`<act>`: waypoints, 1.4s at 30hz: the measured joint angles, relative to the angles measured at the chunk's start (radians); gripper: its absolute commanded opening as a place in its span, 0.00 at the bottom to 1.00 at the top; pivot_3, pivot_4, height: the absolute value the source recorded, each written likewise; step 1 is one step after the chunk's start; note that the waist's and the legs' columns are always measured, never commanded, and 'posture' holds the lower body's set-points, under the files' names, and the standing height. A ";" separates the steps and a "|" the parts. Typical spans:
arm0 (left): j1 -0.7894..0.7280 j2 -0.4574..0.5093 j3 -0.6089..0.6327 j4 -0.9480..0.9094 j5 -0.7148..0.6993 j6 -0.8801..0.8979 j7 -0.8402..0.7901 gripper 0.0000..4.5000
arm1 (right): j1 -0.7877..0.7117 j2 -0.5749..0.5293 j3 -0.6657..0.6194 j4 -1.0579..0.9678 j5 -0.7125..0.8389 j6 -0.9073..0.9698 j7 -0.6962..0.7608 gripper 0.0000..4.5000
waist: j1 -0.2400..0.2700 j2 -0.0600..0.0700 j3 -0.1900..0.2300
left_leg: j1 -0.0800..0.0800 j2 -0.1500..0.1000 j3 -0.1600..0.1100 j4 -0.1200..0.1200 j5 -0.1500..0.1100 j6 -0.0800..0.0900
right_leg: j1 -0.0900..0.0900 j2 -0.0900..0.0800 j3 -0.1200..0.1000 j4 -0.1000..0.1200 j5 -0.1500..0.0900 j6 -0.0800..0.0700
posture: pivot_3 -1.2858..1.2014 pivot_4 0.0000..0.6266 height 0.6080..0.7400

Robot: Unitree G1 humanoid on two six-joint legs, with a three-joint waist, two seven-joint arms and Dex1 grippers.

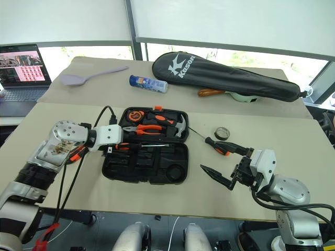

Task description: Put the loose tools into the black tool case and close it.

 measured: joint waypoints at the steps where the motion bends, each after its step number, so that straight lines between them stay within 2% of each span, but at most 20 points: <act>1: 0.019 -0.003 0.037 -0.024 -0.037 0.019 0.006 0.79 | 0.002 0.000 0.001 -0.006 0.001 0.006 0.000 1.00 | -0.002 0.000 0.000 | 0.000 0.000 0.000 0.000 0.000 0.000 | 0.000 0.000 0.000 0.000 0.000 0.000 | 0.52 0.24 1.00; 3: 0.051 -0.005 0.093 -0.067 -0.099 0.050 0.013 0.79 | 0.008 0.000 0.001 -0.010 0.006 0.021 -0.001 1.00 | -0.006 0.000 0.000 | 0.000 0.000 0.000 0.000 0.000 0.001 | 0.000 0.000 0.000 0.000 0.000 0.000 | 0.52 0.24 1.00; 4: 0.061 -0.007 0.111 -0.081 -0.118 0.068 0.015 0.73 | 0.009 0.000 0.001 -0.011 0.009 0.026 -0.001 1.00 | -0.006 0.000 0.000 | 0.000 0.000 0.000 0.000 0.000 0.001 | 0.000 0.000 0.000 0.000 0.000 0.000 | 0.52 0.24 1.00; 7: 0.097 -0.048 0.165 -0.103 -0.182 0.140 0.053 0.54 | 0.014 0.000 0.002 -0.026 0.020 0.039 -0.003 1.00 | -0.006 0.000 0.000 | 0.001 0.000 0.000 0.001 0.000 0.001 | 0.001 0.000 0.000 0.000 0.000 0.000 | 0.52 0.24 1.00; 10: 0.128 -0.073 0.169 -0.098 -0.193 0.166 0.072 0.25 | 0.014 0.000 0.006 -0.037 0.020 0.043 -0.004 1.00 | -0.004 0.000 0.000 | 0.000 0.000 0.000 0.001 0.000 0.001 | 0.001 0.000 0.000 0.000 0.000 0.000 | 0.52 0.24 1.00; 11: 0.132 -0.083 0.162 -0.092 -0.188 0.166 0.075 0.19 | 0.013 0.000 0.008 -0.037 0.020 0.044 -0.006 1.00 | -0.002 0.000 0.000 | 0.000 0.000 0.000 0.001 0.000 0.001 | 0.001 0.000 0.000 0.000 0.000 0.000 | 0.52 0.24 1.00; 12: 0.132 -0.094 0.153 -0.080 -0.177 0.164 0.080 0.10 | 0.010 0.000 0.011 -0.037 0.020 0.045 -0.007 1.00 | -0.001 0.000 0.000 | 0.000 -0.001 0.000 0.001 0.000 0.001 | 0.001 0.000 0.000 0.000 0.000 0.001 | 0.52 0.24 1.00; 14: 0.131 -0.109 0.129 -0.051 -0.155 0.157 0.091 0.01 | 0.002 0.001 0.015 -0.037 0.020 0.046 -0.012 1.00 | 0.000 0.000 0.000 | 0.000 -0.001 0.000 0.002 0.000 0.001 | 0.001 0.000 0.000 0.000 0.000 0.001 | 0.52 0.24 1.00; 19: 0.115 -0.118 0.070 0.008 -0.082 0.103 0.102 0.01 | -0.001 0.004 0.020 -0.036 0.020 0.049 -0.023 1.00 | 0.002 0.000 0.000 | 0.000 -0.001 0.000 0.002 0.000 0.001 | 0.001 0.000 0.000 0.000 0.000 0.000 | 0.52 0.24 1.00; 27: 0.084 -0.131 0.028 0.023 -0.037 0.130 0.118 0.01 | 0.000 0.015 0.028 -0.036 0.019 0.049 -0.027 1.00 | 0.007 0.002 -0.002 | 0.002 -0.001 -0.001 0.002 0.000 0.001 | 0.003 0.000 0.000 0.000 0.000 0.001 | 0.52 0.24 1.00; 31: 0.077 -0.153 0.030 0.044 -0.041 0.145 0.124 0.01 | 0.000 0.032 0.038 -0.036 0.017 0.049 -0.034 1.00 | 0.008 0.004 -0.003 | 0.009 -0.001 -0.001 0.002 -0.001 0.001 | 0.011 -0.001 -0.001 -0.001 0.000 0.001 | 0.52 0.24 1.00; 35: 0.129 -0.170 0.087 0.033 -0.146 0.126 0.052 0.24 | 0.012 0.037 0.033 -0.036 0.017 0.050 -0.059 1.00 | 0.005 0.004 -0.003 | 0.009 -0.001 -0.001 0.002 -0.001 0.001 | 0.010 -0.001 -0.001 -0.001 0.000 0.001 | 0.52 0.24 1.00; 37: 0.172 -0.164 0.129 -0.002 -0.209 0.120 0.013 0.41 | 0.033 0.037 0.009 -0.035 0.022 0.054 -0.071 1.00 | 0.003 0.004 -0.003 | 0.006 0.000 -0.001 0.002 -0.001 0.001 | 0.007 -0.001 -0.001 -0.001 0.000 0.001 | 0.52 0.24 1.00; 39: 0.199 -0.130 0.173 -0.048 -0.252 0.129 -0.003 0.57 | 0.058 0.032 -0.019 -0.033 0.032 0.060 -0.071 1.00 | 0.001 0.004 -0.003 | 0.005 0.000 -0.001 0.002 -0.001 0.001 | 0.006 0.000 -0.001 -0.001 0.000 0.001 | 0.52 0.24 1.00; 42: 0.295 -0.021 0.289 -0.183 -0.346 0.194 -0.032 0.82 | 0.138 0.001 -0.107 0.019 0.035 0.050 -0.052 1.00 | -0.006 0.004 -0.003 | 0.006 0.000 -0.001 0.000 -0.001 0.001 | 0.007 -0.001 0.000 -0.001 0.000 0.001 | 0.52 0.24 1.00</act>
